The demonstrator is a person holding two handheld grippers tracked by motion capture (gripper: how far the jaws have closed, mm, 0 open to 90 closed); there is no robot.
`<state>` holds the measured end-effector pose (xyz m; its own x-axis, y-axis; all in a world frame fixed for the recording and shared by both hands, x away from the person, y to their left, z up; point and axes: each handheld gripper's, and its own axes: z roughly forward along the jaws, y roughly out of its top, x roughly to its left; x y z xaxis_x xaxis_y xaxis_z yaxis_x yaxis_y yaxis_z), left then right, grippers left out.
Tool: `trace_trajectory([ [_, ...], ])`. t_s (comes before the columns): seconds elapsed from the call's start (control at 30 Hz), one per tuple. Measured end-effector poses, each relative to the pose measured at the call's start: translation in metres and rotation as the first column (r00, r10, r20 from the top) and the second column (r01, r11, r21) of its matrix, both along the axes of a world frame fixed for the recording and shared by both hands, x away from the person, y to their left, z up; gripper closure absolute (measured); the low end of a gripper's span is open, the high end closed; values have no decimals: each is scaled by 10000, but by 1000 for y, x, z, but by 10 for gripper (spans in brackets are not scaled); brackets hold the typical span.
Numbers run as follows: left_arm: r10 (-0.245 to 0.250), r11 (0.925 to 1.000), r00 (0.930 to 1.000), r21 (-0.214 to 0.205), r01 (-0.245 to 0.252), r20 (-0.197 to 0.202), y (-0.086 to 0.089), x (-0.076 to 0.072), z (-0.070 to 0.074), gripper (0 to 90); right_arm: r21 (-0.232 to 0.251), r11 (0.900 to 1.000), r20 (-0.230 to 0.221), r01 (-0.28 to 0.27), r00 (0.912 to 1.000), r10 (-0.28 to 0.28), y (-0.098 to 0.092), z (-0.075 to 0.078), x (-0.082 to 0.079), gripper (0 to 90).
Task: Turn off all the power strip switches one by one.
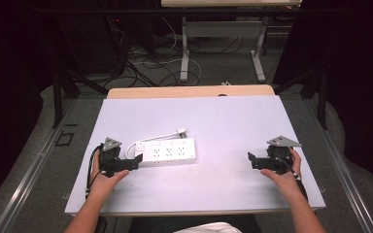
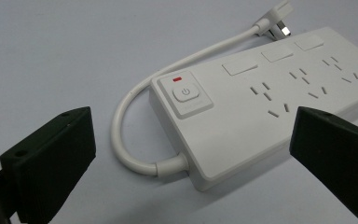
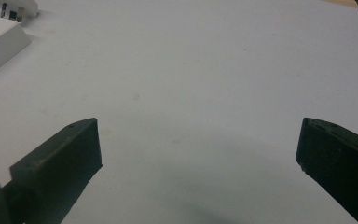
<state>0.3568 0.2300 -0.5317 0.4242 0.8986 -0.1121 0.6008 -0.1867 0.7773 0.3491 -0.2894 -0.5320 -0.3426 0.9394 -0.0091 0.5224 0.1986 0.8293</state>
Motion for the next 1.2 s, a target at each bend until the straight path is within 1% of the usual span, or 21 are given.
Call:
trace_trajectory([
  [0.13, -15, 9999, 10000, -115, 14, -36, 1, -1, 0, 3, 66, 10000, -140, -49, 9999, 50, 0, -2, 0, 0],
  [0.17, 35, 9999, 10000, -169, -37, -72, 1, -2, 0, 5, -25, 10000, -152, -4, 9999, 4, 1, -1, -1, 0],
  [0.2, 96, 9996, 10000, -257, -97, -18, 1, -3, 0, 7, -202, 9997, -41, 100, 9999, -101, 1, -1, -2, 0],
  [0.3, 174, 9991, 9998, -377, -175, -18, 1, -4, 0, 29, -208, 9998, 2, 77, 10000, -77, 3, 2, -7, 0],
  [0.33, 181, 9987, 9998, -475, -182, -30, 2, -5, 2, 40, -342, 9994, 48, 93, 9999, -91, 3, 2, -8, 0],
  [0.43, 129, 9986, 9999, -506, -127, 30, 2, -6, 2, 75, -195, 9997, 158, 154, 9998, -151, 2, 1, -12, 0],
  [0.5, 225, 9983, 9997, -538, -222, 52, 2, -8, 3, 93, -112, 9995, 225, 283, 9994, -281, 1, 1, -14, 2],
  [0.53, 225, 9983, 9997, -538, -222, 52, 2, -8, 3, 104, -3, 9996, 138, 289, 9995, -289, 1, 2, -16, 4],
  [0.6, 288, 9985, 9996, -469, -286, 19, 3, -9, 4, 117, 16, 9994, 125, 342, 9993, -342, 1, 2, -18, 9],
  [0.63, 283, 9987, 9996, -427, -283, -17, 3, -10, 4, 161, 96, 9994, 223, 342, 9992, -344, 0, 2, -22, 30],
  [0.7, 374, 9980, 9993, -513, -370, 69, 3, -10, 5, 162, 30, 9995, 138, 302, 9994, -302, 0, 1, -25, 41],
  [0.77, 399, 9972, 9992, -638, -394, 68, 3, -10, 5, 166, 99, 9994, 158, 320, 9994, -322, 0, -2, -26, 46],
  [0.83, 387, 9969, 9992, -691, -379, 106, 3, -9, 5, 176, 10, 9998, 122, 183, 9998, -183, -1, -3, -26, 55],
  [0.9, 290, 9973, 9995, -673, -282, 117, 3, -9, 5, 208, 87, 9997, 48, 237, 9997, -237, -1, -3, -26, 57],
  [0.97, 270, 9975, 9995, -653, -261, 136, 4, -9, 5, 253, 168, 9996, 97, 208, 9997, -210, -1, -4, -25, 64],
  [1.0, 207, 9976, 9997, -659, -197, 148, 4, -9, 5, 266, 96, 9998, 116, 171, 9998, -172, -2, -5, -24, 64],
  [1.03, 258, 9969, 9994, -746, -239, 248, 4, -10, 5, 280, 151, 9997, 9, 216, 9998, -216, -2, -5, -23, 64],
  [1.07, 156, 9974, 9997, -700, -141, 208, 5, -10, 6, 306, 175, 9993, 85, 317, 9995, -318, -2, -7, -22, 66],
  [1.1, 150, 9972, 9997, -730, -134, 213, 5, -10, 6, 329, 225, 9995, 40, 229, 9997, -230, -4, -7, -21, 66],
  [1.17, 129, 9973, 9997, -728, -114, 203, 5, -10, 6, 355, 269, 9992, 19, 282, 9996, -282, -4, -8, -21, 66],
  [1.2, 122, 9980, 9997, -624, -109, 208, 4, -11, 6, 380, 353, 9988, -3, 333, 9994, -333, -6, -9, -19, 67],
])
